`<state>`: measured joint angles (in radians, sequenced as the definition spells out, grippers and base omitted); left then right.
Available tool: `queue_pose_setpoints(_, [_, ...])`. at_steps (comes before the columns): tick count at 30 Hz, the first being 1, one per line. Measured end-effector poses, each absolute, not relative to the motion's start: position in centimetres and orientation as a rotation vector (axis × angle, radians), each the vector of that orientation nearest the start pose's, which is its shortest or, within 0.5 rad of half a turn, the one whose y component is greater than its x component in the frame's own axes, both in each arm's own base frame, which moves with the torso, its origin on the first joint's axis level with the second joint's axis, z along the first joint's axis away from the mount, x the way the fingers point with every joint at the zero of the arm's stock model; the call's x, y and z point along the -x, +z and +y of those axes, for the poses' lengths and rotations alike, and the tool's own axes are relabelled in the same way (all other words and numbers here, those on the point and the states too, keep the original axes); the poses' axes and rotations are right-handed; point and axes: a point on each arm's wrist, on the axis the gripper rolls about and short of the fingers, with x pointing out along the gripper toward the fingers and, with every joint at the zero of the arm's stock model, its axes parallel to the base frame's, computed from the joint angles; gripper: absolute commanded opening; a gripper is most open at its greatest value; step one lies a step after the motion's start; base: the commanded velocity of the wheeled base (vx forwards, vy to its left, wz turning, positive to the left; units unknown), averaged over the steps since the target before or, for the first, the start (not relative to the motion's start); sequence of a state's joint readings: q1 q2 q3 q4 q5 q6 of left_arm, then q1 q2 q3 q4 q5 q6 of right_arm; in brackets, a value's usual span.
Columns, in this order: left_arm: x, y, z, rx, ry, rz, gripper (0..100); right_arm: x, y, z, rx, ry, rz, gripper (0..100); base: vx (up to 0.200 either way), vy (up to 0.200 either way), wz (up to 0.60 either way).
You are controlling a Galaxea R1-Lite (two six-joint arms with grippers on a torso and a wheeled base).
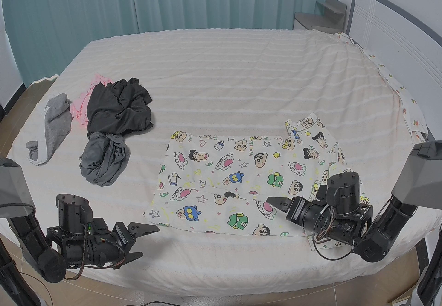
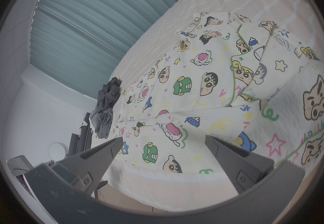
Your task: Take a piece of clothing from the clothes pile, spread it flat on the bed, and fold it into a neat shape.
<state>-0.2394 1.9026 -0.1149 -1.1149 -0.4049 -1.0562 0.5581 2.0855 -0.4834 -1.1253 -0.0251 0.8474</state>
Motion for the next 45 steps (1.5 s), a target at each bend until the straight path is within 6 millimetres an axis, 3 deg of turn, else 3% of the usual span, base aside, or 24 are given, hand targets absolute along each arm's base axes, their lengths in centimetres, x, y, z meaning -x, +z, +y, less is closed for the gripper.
queue_pose_setpoints(8, [-20.4, 3.4, -5.9, 1.032, -0.202, 0.946, 100, -25.7, 4.0, 16.6, -0.672, 0.311, 0.653, 100, 0.000, 0.000, 0.00])
queue_pose_setpoints(16, [-20.5, 3.3, -5.9, 1.026, -0.203, 0.949, 100, -25.4, 2.5, 17.1, -0.648, 0.306, 0.704, 100, 0.000, 0.000, 0.00])
queue_pose_setpoints(32, [-20.5, 3.2, -5.9, 1.024, -0.199, 0.953, 100, -29.0, 2.6, 16.0, -0.690, 0.213, 0.594, 100, 0.000, 0.000, 0.00])
queue_pose_setpoints(45, [-20.6, 3.2, -5.9, 1.023, -0.198, 0.951, 100, -29.5, 3.1, 15.7, -0.702, 0.221, 0.558, 100, 0.000, 0.000, 0.00])
